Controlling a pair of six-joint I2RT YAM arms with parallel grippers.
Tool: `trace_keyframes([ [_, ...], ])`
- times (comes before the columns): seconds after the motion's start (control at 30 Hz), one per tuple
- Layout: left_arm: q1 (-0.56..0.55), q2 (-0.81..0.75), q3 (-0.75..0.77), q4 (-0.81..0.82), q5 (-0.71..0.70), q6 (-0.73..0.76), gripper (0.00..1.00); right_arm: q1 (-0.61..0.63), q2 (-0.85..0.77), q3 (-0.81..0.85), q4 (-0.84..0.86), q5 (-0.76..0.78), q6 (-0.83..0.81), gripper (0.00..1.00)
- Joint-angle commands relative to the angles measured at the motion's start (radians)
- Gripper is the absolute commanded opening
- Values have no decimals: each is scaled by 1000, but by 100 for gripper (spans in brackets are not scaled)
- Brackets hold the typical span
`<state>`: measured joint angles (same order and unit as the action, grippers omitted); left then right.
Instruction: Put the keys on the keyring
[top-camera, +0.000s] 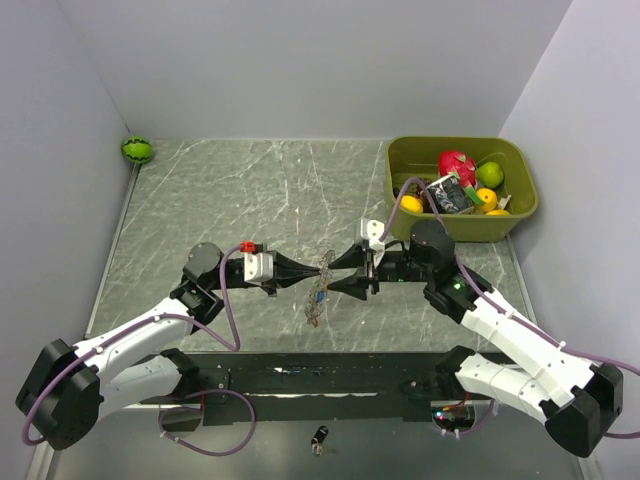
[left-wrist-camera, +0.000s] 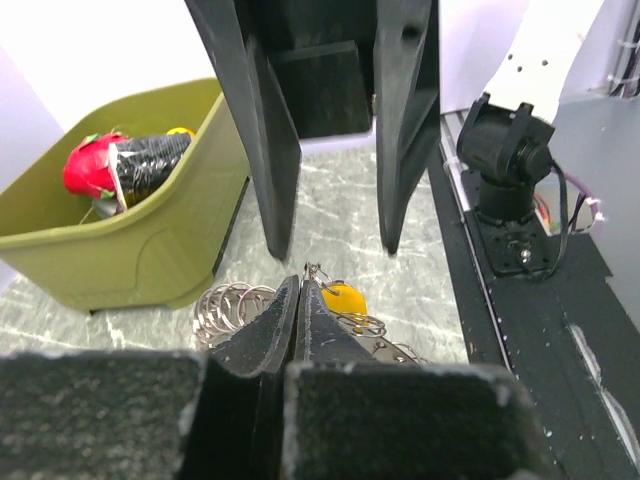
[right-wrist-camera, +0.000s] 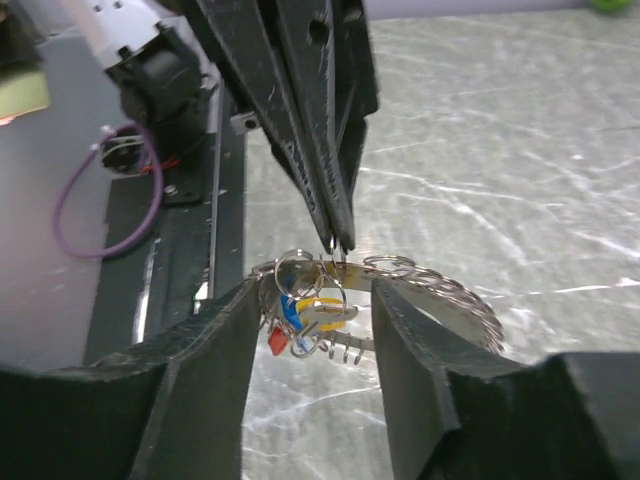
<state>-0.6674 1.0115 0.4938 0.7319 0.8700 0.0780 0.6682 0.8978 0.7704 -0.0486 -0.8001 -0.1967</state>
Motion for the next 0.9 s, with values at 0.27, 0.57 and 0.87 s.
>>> trace_keyframes([
  [0.27,-4,-21,8,144,50,-47,1,4,21,29,121,-34,89,42],
  [0.57,-4,-16,14,142,58,-50,1,2,65,46,127,-25,129,19],
  [0.87,-4,-19,19,129,60,-52,1,4,84,58,115,-2,125,0],
])
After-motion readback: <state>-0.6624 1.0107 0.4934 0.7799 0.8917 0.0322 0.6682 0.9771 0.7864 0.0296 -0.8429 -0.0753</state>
